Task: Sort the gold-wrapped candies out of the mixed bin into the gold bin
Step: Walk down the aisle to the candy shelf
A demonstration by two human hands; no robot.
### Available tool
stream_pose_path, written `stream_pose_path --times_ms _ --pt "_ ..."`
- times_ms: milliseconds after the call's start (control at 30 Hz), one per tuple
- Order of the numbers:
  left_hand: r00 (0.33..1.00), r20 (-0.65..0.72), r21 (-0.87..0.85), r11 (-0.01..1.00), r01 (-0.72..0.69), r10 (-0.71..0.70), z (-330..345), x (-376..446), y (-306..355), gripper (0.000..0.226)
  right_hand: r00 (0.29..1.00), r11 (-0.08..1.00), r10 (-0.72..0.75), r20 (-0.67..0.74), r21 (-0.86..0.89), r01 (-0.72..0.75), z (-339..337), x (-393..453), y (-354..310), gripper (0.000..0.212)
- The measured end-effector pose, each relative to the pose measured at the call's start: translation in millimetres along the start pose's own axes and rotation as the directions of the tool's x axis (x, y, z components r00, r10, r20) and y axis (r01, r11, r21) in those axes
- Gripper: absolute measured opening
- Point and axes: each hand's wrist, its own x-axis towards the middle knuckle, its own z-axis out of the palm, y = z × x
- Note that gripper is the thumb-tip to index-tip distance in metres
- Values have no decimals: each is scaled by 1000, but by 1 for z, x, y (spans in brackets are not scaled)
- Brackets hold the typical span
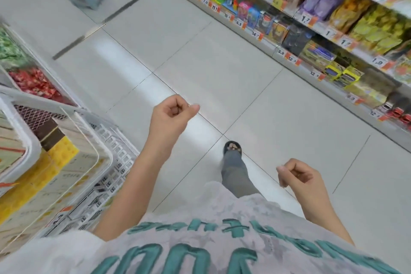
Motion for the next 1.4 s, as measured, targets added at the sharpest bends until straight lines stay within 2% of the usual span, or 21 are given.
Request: stream_pose_path --times_ms 67,200,333,467,567,667,800,900,1000,1133,1267,1333,1400 --pt "999 10 -32 999 36 -36 7 35 4 35 998 999 -28 65 -16 29 1 58 -31 34" --pt "985 -73 -81 985 149 -155 4 93 6 25 959 992 -92 268 -61 112 26 177 -106 33" --pt "970 -145 11 980 198 -195 -14 141 6 26 855 958 -177 488 -112 262 81 287 -190 32" --pt "937 -259 -52 972 230 -236 -36 195 12 26 767 938 -236 596 -67 341 145 383 -257 33" --pt "908 -338 -93 969 228 -246 -59 253 20 25 729 924 -253 637 -65 378 196 444 -293 36" --pt "908 -342 -87 971 225 -241 -84 325 35 27 715 926 -235 659 -73 371 245 501 -317 35" --pt "900 -359 -206 962 180 -245 -122 441 70 26 758 938 -171 629 -131 321 292 578 -345 36" --pt "907 -388 -226 971 82 -167 -153 520 97 23 789 934 -129 601 -194 301 304 624 -360 34" --pt "888 -446 -222 975 15 -115 -193 615 129 30 830 925 -72 553 -275 263 320 682 -381 34" --pt "863 -506 -235 965 -117 -18 -253 735 169 25 837 927 -28 547 -300 227 373 771 -415 43" --pt "809 -586 -210 972 -101 -42 -309 829 189 28 789 920 -39 613 -287 268 467 867 -478 36" --pt "765 -634 -255 964 -68 -114 -333 864 191 23 736 917 -47 676 -263 301 527 910 -518 37" --pt "710 -679 -300 953 -37 -186 -359 888 189 20 653 905 -40 757 -250 345 593 944 -559 38"
